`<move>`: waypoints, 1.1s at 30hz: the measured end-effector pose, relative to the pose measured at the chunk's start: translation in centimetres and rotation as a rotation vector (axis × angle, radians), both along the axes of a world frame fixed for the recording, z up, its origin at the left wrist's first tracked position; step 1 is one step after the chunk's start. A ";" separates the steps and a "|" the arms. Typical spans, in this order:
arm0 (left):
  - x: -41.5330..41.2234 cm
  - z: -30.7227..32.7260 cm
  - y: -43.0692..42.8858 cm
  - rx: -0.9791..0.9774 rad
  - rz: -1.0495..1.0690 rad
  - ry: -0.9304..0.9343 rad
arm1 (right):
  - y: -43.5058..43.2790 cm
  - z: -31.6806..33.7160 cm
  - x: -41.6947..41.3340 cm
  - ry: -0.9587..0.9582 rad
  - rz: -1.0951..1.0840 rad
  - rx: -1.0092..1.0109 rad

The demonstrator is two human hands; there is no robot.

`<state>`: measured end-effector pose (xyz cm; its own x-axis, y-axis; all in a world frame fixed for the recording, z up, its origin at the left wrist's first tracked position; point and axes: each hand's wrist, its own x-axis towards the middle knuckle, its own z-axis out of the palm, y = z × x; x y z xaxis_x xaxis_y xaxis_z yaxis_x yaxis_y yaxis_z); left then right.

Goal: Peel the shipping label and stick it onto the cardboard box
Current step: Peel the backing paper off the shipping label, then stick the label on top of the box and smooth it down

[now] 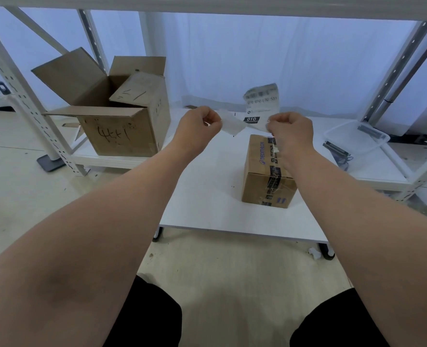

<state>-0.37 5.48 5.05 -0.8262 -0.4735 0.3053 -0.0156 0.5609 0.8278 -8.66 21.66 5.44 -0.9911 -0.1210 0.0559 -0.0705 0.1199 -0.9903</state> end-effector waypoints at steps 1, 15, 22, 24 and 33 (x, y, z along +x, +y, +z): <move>-0.1 0.1 0.2 0.002 -0.004 0.012 | -0.1 -0.1 -0.1 -0.011 -0.011 -0.018; 0.0 -0.7 -1.3 -0.018 0.082 -0.068 | 0.9 -0.7 -1.0 -0.032 -0.091 -0.065; 0.2 -1.7 -2.2 -0.001 0.070 -0.226 | 1.0 -0.6 -0.9 -0.074 -0.047 -0.165; 0.4 -1.9 -2.2 -0.014 0.050 -0.246 | 0.9 -0.8 -0.8 -0.058 -0.037 -0.136; 0.4 -4.9 -3.2 -0.273 -0.083 -0.519 | -1.4 -2.9 -1.6 0.109 0.056 0.292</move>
